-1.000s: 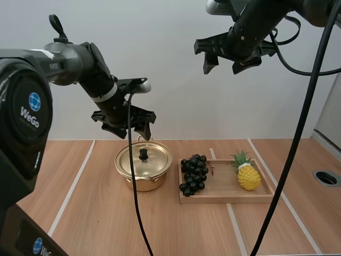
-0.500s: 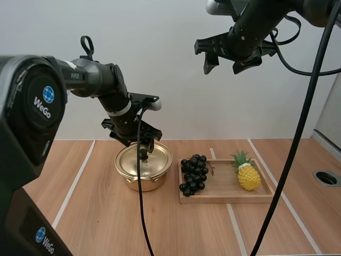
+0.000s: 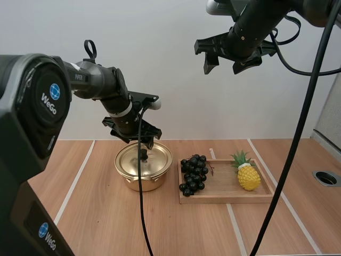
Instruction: Open the pot, put the grape inside, and close it
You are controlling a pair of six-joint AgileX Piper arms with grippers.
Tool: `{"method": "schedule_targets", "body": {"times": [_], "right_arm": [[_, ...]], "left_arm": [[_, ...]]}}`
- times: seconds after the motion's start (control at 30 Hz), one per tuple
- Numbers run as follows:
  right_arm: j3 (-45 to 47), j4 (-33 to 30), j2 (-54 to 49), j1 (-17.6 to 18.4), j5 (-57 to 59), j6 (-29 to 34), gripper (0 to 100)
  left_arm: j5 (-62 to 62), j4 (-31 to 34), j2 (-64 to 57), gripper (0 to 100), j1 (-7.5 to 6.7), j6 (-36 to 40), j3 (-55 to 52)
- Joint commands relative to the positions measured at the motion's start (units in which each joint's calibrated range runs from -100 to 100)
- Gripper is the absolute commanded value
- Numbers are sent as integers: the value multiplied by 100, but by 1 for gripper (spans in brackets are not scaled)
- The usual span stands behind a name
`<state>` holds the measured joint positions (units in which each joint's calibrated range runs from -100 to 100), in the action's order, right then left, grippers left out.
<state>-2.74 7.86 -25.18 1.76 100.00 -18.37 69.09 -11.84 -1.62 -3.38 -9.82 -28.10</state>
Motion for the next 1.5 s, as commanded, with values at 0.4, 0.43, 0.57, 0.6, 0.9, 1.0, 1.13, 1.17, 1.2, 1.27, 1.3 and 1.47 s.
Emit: {"method": "schedule_targets", "body": {"times": [0.4,0.43,0.57,0.6,0.9,1.0,1.13,1.17,1.2,1.27,1.3,1.47], "right_arm": [[9,-89,-95,-17,0,-63,100],[9,-89,-95,-17,0,-63,100],[9,-89,-95,-17,0,-63,100],[9,-89,-95,-17,0,-63,100],[9,-89,-95,-17,0,-63,100],[9,-100,-95,-17,0,-71,100],[9,-123,-95,-17,0,-106,100],[9,-123,-95,-17,0,-106,100],[9,-123,-95,-17,0,-106,100],[9,-123,-95,-17,0,-106,100],[9,-123,-95,-17,0,-106,100],[15,-87,-95,-17,0,-106,100]], "left_arm": [[-57,-135,388,63,-23,-1,-6],[-57,-145,404,39,-23,44,-6],[-32,-157,404,1,-23,233,-6],[-32,-157,404,0,-23,233,-6],[-108,-157,354,0,-23,233,49],[-69,-157,171,0,-23,233,281],[-69,-157,-283,0,-23,284,782],[-69,-124,-425,0,-23,342,944],[-69,-86,-577,0,-23,376,1113],[-69,60,-853,0,-16,476,1430],[-69,164,-1012,0,-16,566,1602],[-69,428,-1845,0,-16,749,2300]]}}
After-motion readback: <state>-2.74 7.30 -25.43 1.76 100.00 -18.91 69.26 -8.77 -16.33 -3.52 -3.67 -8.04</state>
